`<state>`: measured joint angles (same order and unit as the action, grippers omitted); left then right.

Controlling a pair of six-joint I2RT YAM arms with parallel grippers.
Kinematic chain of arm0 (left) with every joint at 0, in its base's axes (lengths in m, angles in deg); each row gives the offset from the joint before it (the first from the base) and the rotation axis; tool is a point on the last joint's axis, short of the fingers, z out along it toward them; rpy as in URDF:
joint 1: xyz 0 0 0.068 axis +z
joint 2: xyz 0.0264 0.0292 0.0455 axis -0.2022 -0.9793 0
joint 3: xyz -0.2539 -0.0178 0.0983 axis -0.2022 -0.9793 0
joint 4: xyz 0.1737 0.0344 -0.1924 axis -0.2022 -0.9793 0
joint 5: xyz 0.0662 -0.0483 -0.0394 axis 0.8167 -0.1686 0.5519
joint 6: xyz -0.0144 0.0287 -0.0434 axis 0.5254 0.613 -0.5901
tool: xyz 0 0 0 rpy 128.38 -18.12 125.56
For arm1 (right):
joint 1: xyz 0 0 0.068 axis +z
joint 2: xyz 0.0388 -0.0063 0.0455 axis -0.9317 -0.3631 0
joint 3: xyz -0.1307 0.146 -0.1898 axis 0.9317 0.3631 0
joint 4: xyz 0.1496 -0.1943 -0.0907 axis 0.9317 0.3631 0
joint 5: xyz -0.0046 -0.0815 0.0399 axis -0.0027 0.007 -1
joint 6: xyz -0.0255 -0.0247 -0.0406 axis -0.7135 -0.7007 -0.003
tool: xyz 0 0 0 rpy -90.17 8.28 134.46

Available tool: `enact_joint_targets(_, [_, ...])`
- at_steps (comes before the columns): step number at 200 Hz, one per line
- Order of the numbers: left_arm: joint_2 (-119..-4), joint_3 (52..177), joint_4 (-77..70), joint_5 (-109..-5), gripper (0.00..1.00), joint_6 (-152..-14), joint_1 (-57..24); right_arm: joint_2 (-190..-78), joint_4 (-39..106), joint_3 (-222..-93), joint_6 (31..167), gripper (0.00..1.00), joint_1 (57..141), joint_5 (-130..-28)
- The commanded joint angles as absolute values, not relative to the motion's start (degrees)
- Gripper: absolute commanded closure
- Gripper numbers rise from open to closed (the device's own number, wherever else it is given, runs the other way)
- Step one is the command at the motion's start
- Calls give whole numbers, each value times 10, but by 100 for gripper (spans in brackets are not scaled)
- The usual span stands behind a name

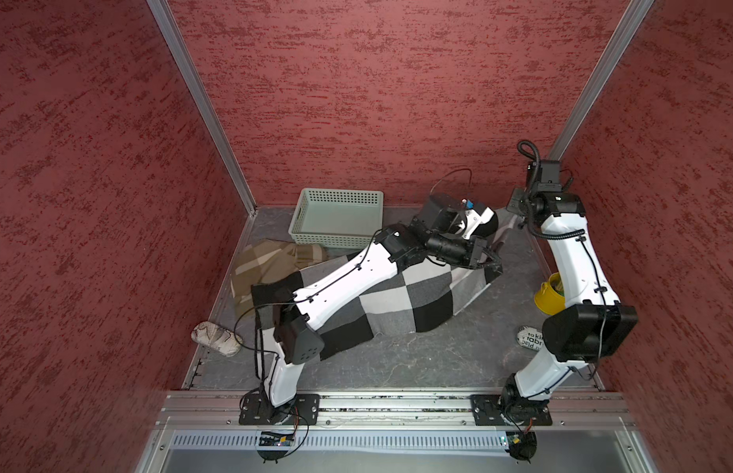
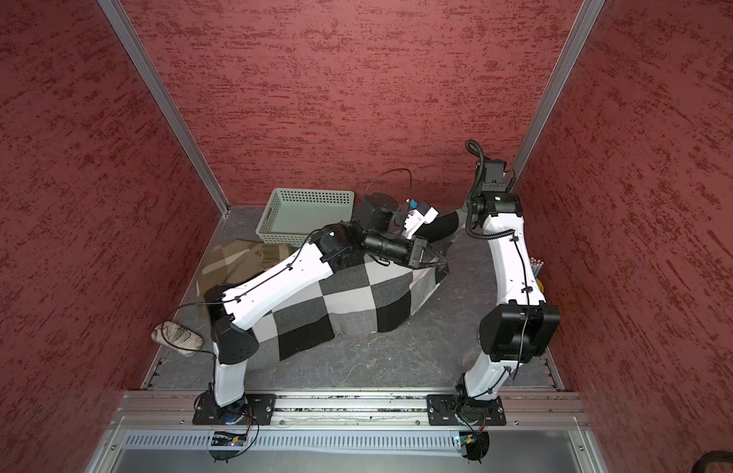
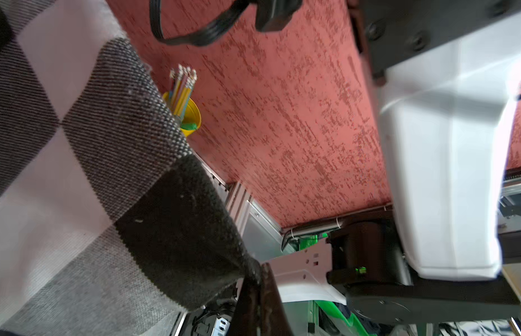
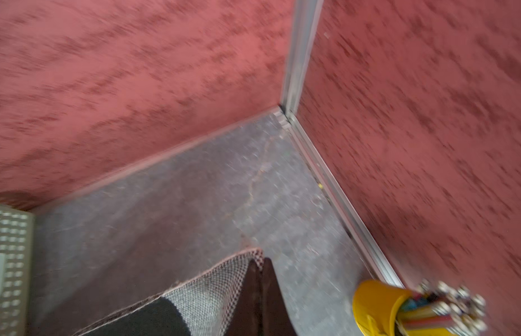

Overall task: Roll up the scarf and place it into the basket
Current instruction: Flatten out the scarf at the center of the board, then fold the scarf at the center of the board.

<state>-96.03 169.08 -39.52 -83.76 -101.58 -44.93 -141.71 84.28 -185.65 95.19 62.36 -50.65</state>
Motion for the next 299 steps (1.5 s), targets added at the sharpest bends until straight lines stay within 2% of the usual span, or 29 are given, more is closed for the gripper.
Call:
enact_joint_targets(1, [-1008,1770,-395,-917,100,-1047,-464,-1360,825,-1836,948,100,574,-504])
enact_joint_targets(52, [-1112,1906,-259,-993,100,-1193,-485,-1320,827,-1806,945,100,480,-521])
enact_joint_targets(77, [-1103,1894,-277,-1003,100,-1185,-482,-1307,824,-1792,942,100,459,-532])
enact_joint_targets(94, [-1043,1811,-306,-966,100,-1135,-475,-1303,818,-1780,945,100,466,-583])
enact_joint_targets(140, [-813,1460,-244,-852,100,-1111,-415,-1320,811,-1766,930,100,622,-537])
enact_joint_targets(187, [-628,1250,-312,-740,100,-1086,-381,-1340,780,-1751,946,100,799,-525])
enact_joint_targets(241, [-470,1100,-353,-588,100,-1140,-440,-1385,747,-1766,937,100,923,-570])
enact_joint_targets(299, [-324,957,-434,-403,100,-1308,-525,-1431,728,-1790,927,100,1023,-580])
